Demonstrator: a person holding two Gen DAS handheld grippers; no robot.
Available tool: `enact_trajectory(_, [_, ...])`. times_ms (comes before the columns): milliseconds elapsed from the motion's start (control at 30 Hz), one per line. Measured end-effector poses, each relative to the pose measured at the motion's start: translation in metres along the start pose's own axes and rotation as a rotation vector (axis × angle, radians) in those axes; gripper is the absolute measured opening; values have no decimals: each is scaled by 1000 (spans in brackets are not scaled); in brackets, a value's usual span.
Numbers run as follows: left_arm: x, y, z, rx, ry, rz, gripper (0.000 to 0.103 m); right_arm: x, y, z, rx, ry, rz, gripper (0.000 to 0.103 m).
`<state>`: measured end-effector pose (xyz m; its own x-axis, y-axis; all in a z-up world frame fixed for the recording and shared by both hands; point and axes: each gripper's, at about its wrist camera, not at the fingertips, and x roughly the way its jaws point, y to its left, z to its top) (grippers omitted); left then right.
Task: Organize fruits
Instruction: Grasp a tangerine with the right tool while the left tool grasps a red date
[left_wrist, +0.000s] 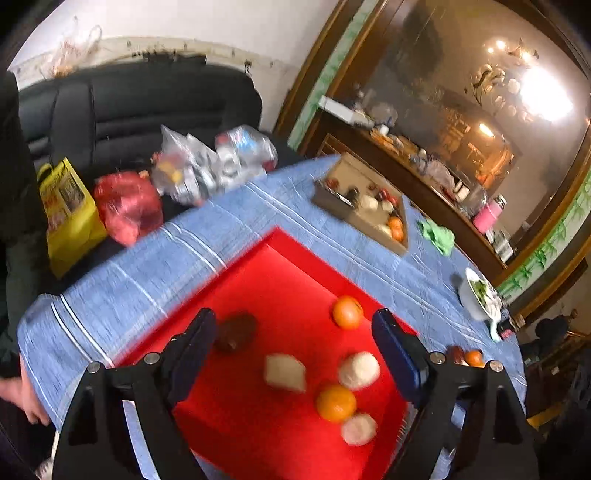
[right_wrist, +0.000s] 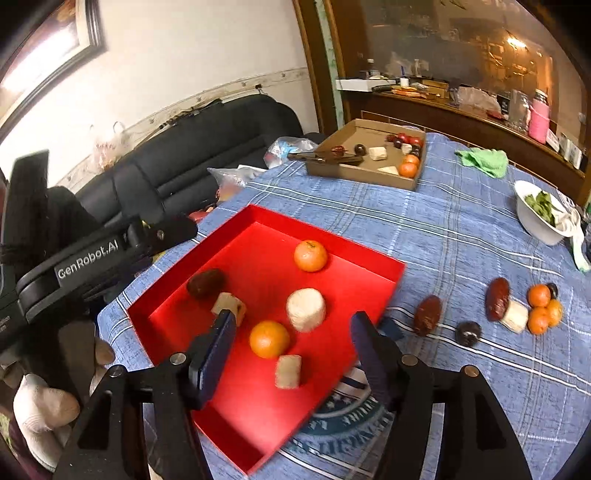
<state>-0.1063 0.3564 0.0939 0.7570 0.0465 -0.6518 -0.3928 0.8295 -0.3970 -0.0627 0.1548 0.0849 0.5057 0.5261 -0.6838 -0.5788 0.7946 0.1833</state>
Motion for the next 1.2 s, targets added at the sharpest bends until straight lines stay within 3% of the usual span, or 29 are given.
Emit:
enact_trajectory(133, [-13, -50, -21, 143, 1, -94, 85, -37, -42, 5, 88, -93, -58, 70])
enact_trajectory(233, [-2, -82, -36, 222, 74, -171, 85, -58, -79, -7, 135, -117, -121, 70])
enact_trajectory(467, [34, -117, -76, 270, 213, -222, 85, -61, -185, -58, 310, -14, -303, 69])
enact_trajectory(667, [48, -154, -95, 377, 237, -271, 83, -53, -223, -65, 356, -7, -331, 69])
enact_trajectory(700, [50, -158, -94, 383, 234, -278, 75, -51, -226, -63, 358, -7, -331, 69])
enact_trajectory(733, [54, -164, -92, 390, 236, -282, 60, -46, -229, -60, 362, -5, -332, 69])
enact_trajectory(800, [65, -172, -87, 389, 264, -297, 47, -39, -235, -54, 378, -8, -325, 68])
enact_trajectory(1000, [108, -201, -68, 333, 309, -322, 46, -16, -261, -41, 468, -9, -275, 56])
enact_trajectory(1200, [165, -231, -68, 312, 406, -330, 46, 8, -264, -36, 483, 19, -247, 54])
